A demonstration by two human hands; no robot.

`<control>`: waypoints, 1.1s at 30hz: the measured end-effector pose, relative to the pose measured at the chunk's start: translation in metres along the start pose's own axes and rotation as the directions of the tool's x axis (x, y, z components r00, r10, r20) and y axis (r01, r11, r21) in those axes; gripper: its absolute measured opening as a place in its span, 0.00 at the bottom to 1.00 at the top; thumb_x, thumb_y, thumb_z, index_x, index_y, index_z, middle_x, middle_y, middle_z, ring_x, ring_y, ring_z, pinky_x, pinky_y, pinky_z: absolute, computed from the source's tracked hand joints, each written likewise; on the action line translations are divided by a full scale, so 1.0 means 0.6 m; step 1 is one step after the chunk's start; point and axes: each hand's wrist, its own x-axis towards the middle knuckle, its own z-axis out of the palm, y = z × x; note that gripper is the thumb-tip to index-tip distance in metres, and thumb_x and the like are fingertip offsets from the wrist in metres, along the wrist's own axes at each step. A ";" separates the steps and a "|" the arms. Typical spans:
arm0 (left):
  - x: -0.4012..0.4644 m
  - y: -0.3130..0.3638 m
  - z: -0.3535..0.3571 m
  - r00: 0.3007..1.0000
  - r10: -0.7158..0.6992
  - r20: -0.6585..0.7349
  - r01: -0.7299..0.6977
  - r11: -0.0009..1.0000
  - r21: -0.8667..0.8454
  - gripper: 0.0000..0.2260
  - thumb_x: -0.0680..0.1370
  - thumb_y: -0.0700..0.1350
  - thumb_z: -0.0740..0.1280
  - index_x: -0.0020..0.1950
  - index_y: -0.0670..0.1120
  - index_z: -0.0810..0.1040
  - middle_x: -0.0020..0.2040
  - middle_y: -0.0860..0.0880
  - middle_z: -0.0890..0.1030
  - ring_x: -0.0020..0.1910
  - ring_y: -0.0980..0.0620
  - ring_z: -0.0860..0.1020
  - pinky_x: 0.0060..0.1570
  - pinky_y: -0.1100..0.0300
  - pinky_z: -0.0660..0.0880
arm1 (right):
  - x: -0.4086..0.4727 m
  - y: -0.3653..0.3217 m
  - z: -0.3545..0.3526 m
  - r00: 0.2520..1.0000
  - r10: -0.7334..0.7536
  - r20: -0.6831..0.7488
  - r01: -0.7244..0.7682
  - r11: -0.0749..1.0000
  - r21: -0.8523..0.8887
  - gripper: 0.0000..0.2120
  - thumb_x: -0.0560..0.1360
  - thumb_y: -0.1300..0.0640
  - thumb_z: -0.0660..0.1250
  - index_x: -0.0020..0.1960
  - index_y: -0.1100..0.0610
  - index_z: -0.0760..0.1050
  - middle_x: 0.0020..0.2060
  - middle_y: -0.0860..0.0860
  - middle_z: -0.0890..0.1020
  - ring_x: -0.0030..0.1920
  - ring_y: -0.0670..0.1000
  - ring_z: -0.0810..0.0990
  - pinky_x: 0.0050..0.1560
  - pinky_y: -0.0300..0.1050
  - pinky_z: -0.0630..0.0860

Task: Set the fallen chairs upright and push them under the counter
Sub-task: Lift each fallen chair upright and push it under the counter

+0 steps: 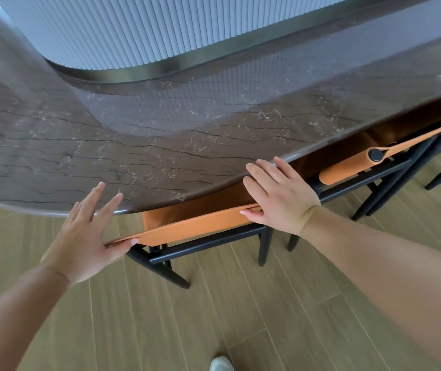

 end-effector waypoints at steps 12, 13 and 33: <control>-0.003 0.034 0.022 0.978 0.167 -0.123 -0.155 0.983 0.098 0.40 0.70 0.69 0.61 0.75 0.46 0.68 0.79 0.43 0.58 0.77 0.42 0.58 0.77 0.54 0.48 | -0.007 0.043 -0.007 0.993 0.036 0.112 -0.034 0.999 -0.013 0.33 0.72 0.35 0.66 0.61 0.63 0.76 0.63 0.62 0.77 0.65 0.63 0.74 0.70 0.62 0.67; -0.003 0.035 0.024 0.977 0.170 -0.128 -0.157 0.982 0.100 0.40 0.70 0.70 0.60 0.75 0.45 0.69 0.79 0.43 0.59 0.77 0.42 0.59 0.76 0.51 0.51 | -0.006 0.044 -0.008 0.992 0.034 0.118 -0.032 0.999 -0.012 0.33 0.72 0.35 0.66 0.61 0.63 0.76 0.63 0.62 0.77 0.65 0.63 0.74 0.69 0.62 0.67; -0.007 0.083 0.041 0.989 0.080 -0.127 -0.075 0.996 0.044 0.42 0.69 0.71 0.59 0.77 0.47 0.66 0.79 0.44 0.59 0.76 0.40 0.61 0.70 0.41 0.64 | -0.013 0.077 -0.020 0.960 0.079 0.268 -0.087 0.996 0.019 0.33 0.73 0.33 0.60 0.61 0.61 0.75 0.61 0.58 0.77 0.60 0.60 0.76 0.63 0.55 0.73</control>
